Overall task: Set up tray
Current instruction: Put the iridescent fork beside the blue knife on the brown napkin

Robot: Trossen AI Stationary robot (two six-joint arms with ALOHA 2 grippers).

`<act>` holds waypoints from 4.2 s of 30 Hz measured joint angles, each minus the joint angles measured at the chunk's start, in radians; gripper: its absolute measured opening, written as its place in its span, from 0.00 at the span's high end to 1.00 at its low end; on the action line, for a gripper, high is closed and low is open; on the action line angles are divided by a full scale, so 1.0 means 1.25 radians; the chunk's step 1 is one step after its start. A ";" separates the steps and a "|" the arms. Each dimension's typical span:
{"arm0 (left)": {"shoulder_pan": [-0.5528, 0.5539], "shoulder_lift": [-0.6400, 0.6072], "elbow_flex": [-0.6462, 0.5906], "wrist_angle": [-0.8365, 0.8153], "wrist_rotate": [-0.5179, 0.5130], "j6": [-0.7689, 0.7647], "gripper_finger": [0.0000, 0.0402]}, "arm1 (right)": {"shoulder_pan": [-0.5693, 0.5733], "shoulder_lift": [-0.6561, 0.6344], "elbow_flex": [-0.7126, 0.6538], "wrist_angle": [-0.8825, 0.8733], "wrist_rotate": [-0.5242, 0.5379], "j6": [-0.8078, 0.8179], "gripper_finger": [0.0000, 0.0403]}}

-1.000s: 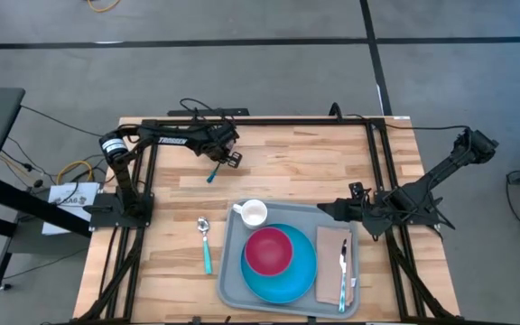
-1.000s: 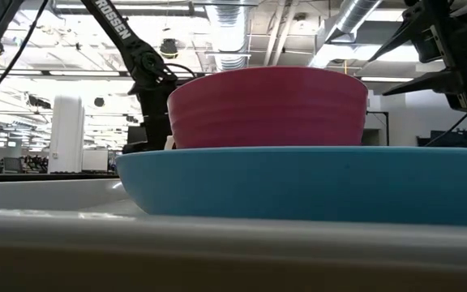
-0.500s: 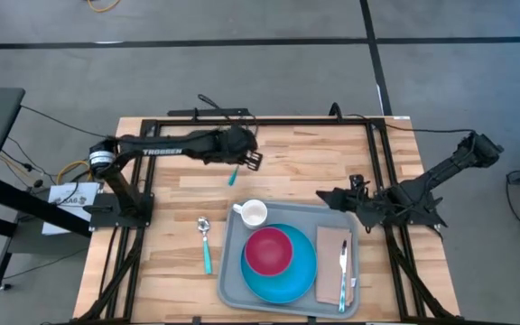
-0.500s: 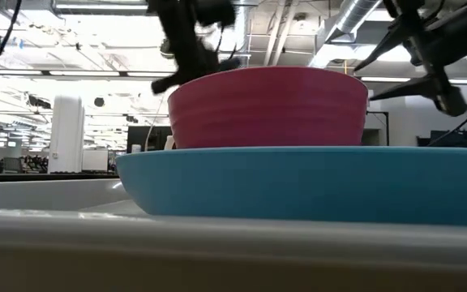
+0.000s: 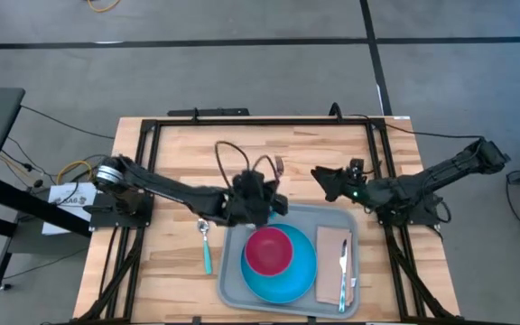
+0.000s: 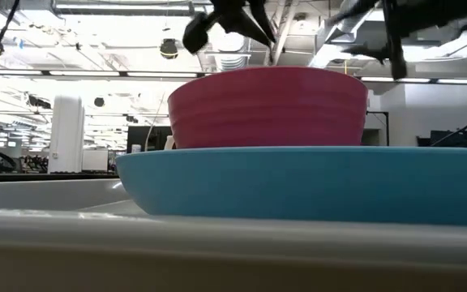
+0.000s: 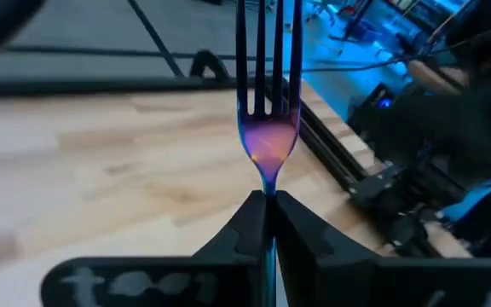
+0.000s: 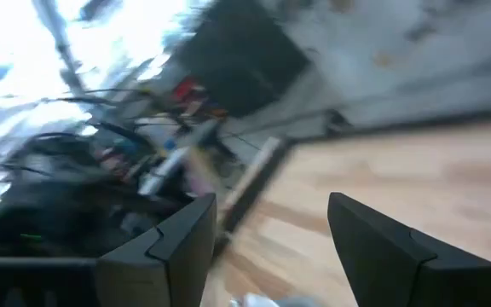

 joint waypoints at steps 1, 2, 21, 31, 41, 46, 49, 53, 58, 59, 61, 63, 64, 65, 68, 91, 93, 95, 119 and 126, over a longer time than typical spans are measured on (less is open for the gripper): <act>-0.006 0.016 0.000 0.016 -0.003 -0.014 1.00 | -0.005 0.000 0.000 0.045 -0.023 -0.060 0.46; -0.011 0.034 0.000 0.033 -0.014 -0.019 1.00 | -0.010 -0.001 0.000 0.082 -0.053 -0.104 0.46; 0.014 0.263 0.304 -0.049 -0.009 0.132 1.00 | -0.028 -0.008 0.000 0.020 -0.164 -0.226 0.62; 0.016 0.265 0.304 -0.087 0.045 0.238 1.00 | -0.069 -0.001 0.000 -0.002 -0.325 -0.267 0.73; 0.009 0.265 0.303 -0.123 0.059 0.255 1.00 | -0.092 -0.001 0.002 -0.095 -0.339 -0.266 0.73; 0.008 0.265 0.304 -0.158 0.076 0.226 1.00 | -0.092 -0.003 0.000 -0.101 -0.339 -0.271 0.73; 0.004 0.265 0.304 -0.159 0.068 0.195 1.00 | -0.093 -0.006 0.000 -0.102 -0.333 -0.271 0.73; 0.000 0.265 0.304 -0.145 0.114 0.230 1.00 | -0.092 -0.013 0.000 -0.122 -0.373 -0.271 0.73; -0.022 0.265 0.304 -0.144 0.123 0.197 1.00 | -0.091 -0.060 0.000 -0.148 -0.465 -0.271 0.73; -0.025 0.265 0.304 -0.138 0.124 0.194 1.00 | -0.093 -0.077 0.000 -0.145 -0.485 -0.271 0.73; -0.031 0.264 0.304 -0.128 0.124 0.185 1.00 | -0.093 -0.113 0.000 -0.147 -0.501 -0.271 0.73; -0.037 0.264 0.304 -0.107 0.132 0.185 1.00 | -0.091 -0.153 0.000 -0.168 -0.514 -0.272 0.73; -0.040 0.264 0.304 -0.090 0.136 0.196 1.00 | -0.092 -0.173 0.000 -0.185 -0.529 -0.272 0.73; -0.044 0.264 0.304 -0.068 0.137 0.213 1.00 | -0.092 -0.194 0.000 -0.211 -0.548 -0.271 0.73; -0.056 0.264 0.304 -0.001 0.139 0.259 1.00 | -0.092 -0.251 0.000 -0.319 -0.612 -0.248 0.73; -0.046 0.263 0.304 0.254 0.290 0.306 1.00 | -0.081 -0.312 0.000 -0.192 -0.759 -0.259 0.73; -0.045 0.263 0.305 0.260 0.290 0.307 1.00 | -0.081 -0.312 0.000 -0.166 -0.774 -0.259 0.73; -0.045 0.262 0.305 0.270 0.290 0.308 1.00 | -0.081 -0.305 0.000 -0.166 -0.775 -0.256 0.73; -0.032 0.262 0.304 0.251 0.318 0.241 0.99 | -0.081 -0.245 0.000 -0.223 -0.773 -0.192 0.98; -0.033 0.262 0.304 0.221 0.319 0.251 0.88 | -0.072 -0.246 0.000 -0.246 -0.771 -0.187 0.99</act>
